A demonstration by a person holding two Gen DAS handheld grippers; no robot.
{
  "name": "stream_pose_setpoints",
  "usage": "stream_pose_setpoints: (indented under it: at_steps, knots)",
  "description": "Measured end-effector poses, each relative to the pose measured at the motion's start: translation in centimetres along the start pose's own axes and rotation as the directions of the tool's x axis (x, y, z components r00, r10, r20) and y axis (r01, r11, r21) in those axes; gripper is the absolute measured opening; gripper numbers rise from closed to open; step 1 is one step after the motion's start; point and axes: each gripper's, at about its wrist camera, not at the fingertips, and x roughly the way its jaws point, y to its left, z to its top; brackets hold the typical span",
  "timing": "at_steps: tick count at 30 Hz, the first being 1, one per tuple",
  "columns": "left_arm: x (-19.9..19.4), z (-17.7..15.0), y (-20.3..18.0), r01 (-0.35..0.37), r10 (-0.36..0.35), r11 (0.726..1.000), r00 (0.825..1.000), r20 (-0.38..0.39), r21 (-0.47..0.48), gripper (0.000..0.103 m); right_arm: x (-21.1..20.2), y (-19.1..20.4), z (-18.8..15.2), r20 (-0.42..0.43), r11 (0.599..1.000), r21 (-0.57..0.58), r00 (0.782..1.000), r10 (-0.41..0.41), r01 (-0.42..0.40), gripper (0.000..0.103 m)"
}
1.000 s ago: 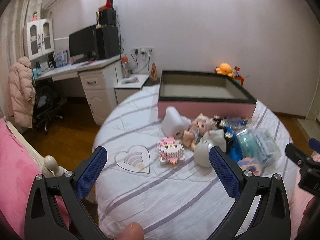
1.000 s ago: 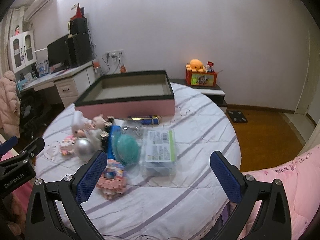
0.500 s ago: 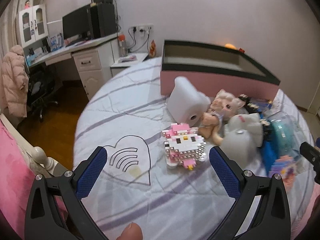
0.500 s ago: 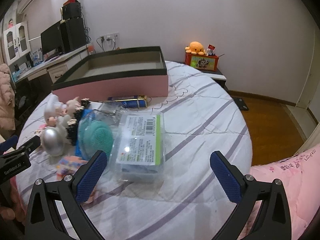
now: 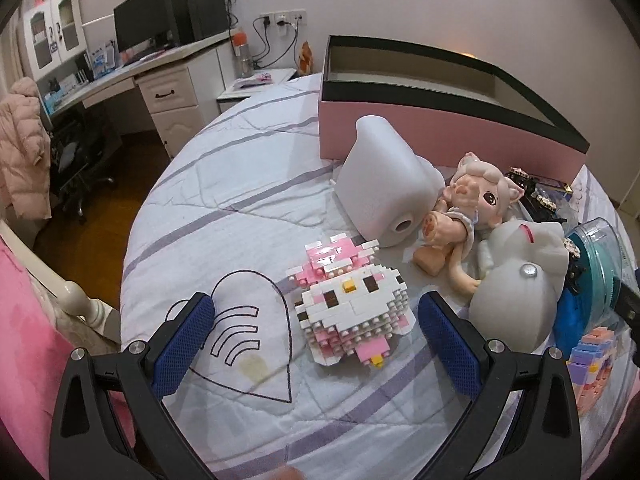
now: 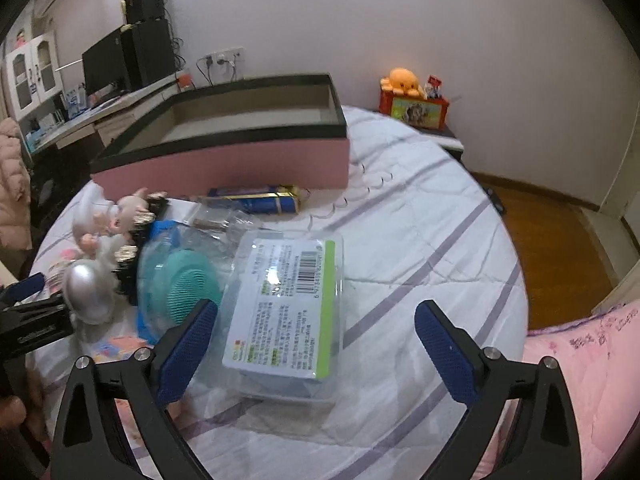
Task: Organize rigid objects
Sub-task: 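Grasp the pink-white block kitty with the left gripper while the right gripper grasps the clear labelled box, then carry the kitty and box into the pink tray while both grippers open to release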
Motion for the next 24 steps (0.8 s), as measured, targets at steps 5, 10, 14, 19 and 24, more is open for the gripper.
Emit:
stream_pose_setpoints:
  at_steps: [5,10,14,19,24]
  knots:
    - [-0.3,-0.1,0.1,0.025,-0.025,1.000,1.000,0.019,-0.001,0.085,-0.1,-0.7,-0.6,0.031,0.999,0.027,0.999,0.021,-0.022,0.064]
    - [-0.9,-0.4,0.3,0.068,-0.068,0.998,0.996,0.051,0.000,0.055,-0.8,-1.6,-0.8,0.052,0.997,0.053,0.997,0.050,-0.053,0.064]
    - [-1.3,-0.5,1.1,0.116,-0.114,0.993,0.992,0.061,-0.029,0.050,-1.5,-1.7,-0.8,0.068,0.996,0.053,0.995,0.068,-0.072,0.064]
    - [-2.1,-0.8,1.7,0.135,-0.131,0.990,0.988,0.080,-0.038,0.050,-2.4,-2.0,-0.9,0.088,0.993,0.062,0.992,0.090,-0.096,0.064]
    - [-3.5,-0.7,1.9,0.126,-0.121,0.991,0.985,0.119,-0.034,0.050,-4.5,-1.6,0.1,0.129,0.991,0.047,0.985,0.118,-0.125,0.064]
